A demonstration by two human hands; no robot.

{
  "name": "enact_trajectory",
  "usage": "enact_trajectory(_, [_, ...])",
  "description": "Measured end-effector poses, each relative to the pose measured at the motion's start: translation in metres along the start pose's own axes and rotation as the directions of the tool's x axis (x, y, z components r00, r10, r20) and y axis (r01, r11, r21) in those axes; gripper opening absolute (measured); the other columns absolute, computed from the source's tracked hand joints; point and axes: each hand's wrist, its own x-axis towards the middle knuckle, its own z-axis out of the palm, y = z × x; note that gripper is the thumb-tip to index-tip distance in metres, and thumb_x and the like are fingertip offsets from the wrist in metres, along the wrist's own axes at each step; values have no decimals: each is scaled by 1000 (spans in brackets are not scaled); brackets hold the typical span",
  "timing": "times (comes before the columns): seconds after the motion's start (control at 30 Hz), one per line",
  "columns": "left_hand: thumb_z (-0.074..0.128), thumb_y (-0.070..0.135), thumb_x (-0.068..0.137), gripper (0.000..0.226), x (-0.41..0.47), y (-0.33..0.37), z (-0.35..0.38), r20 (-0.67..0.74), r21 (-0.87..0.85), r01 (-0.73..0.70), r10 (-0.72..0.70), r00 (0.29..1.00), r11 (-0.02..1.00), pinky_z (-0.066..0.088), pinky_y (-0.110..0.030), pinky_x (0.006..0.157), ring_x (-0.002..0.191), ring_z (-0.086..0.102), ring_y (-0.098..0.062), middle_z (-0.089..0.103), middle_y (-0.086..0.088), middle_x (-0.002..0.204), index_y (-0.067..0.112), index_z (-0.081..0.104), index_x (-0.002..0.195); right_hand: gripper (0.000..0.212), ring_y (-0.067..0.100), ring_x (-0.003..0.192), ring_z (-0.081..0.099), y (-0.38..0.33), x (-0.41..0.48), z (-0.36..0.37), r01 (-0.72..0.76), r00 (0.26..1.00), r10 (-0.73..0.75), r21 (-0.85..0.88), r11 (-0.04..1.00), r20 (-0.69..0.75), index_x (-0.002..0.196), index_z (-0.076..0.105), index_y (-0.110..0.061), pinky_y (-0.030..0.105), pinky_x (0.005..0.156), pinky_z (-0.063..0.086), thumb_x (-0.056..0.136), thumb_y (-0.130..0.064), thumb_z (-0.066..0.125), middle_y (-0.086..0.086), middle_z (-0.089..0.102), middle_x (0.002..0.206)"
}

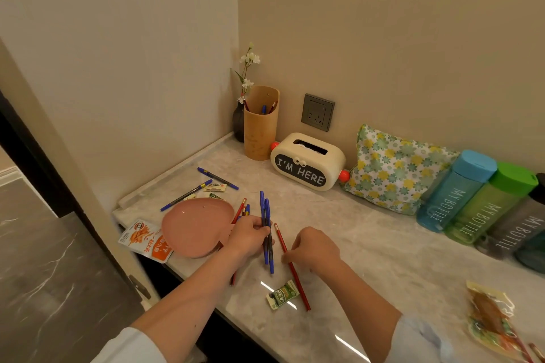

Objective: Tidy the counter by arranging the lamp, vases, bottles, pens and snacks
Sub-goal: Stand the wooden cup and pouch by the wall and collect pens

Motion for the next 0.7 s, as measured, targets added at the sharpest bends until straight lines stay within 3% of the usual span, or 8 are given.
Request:
enact_trajectory(0.17, [50,0,95,18,0,3,-2,16,-72,36,-35,999,997,57,-25,64,71,64,-20,62,-12,83,-1,61,109,24,18,75,70,2,3,-2,-5,998,11,94,996,-63,83,74,-14,31,68,56,76,-37,70,4,73,83])
enact_trajectory(0.27, [49,1,96,16,1,9,-3,33,-102,46,-43,999,994,55,-21,59,75,64,-19,62,-12,90,6,60,107,17,16,71,68,-7,7,-10,46,989,-14,212,976,-150,76,70,-18,34,70,60,80,-34,68,-1,70,75])
enact_trajectory(0.5, [52,4,95,16,26,39,-16,23,-51,-100,101,995,994,58,-27,72,84,67,-18,66,-7,90,7,63,106,12,16,65,69,-47,23,-28,222,960,-145,339,914,-240,81,67,-22,40,66,61,89,-26,58,0,71,74])
enact_trajectory(0.6, [53,6,94,15,44,61,-30,33,-31,-188,189,981,982,58,-37,85,88,68,-19,67,-3,88,14,66,96,14,14,65,70,-68,37,-43,282,941,-180,368,886,-287,90,70,-19,38,63,61,90,-25,58,-1,72,76])
enact_trajectory(0.7, [53,8,95,16,62,89,-52,37,-2,-283,283,958,959,57,-31,82,90,68,-16,67,0,92,21,63,94,13,12,70,69,-96,54,-65,324,920,-193,384,865,-341,98,70,-20,32,60,61,92,-21,59,-1,72,82])
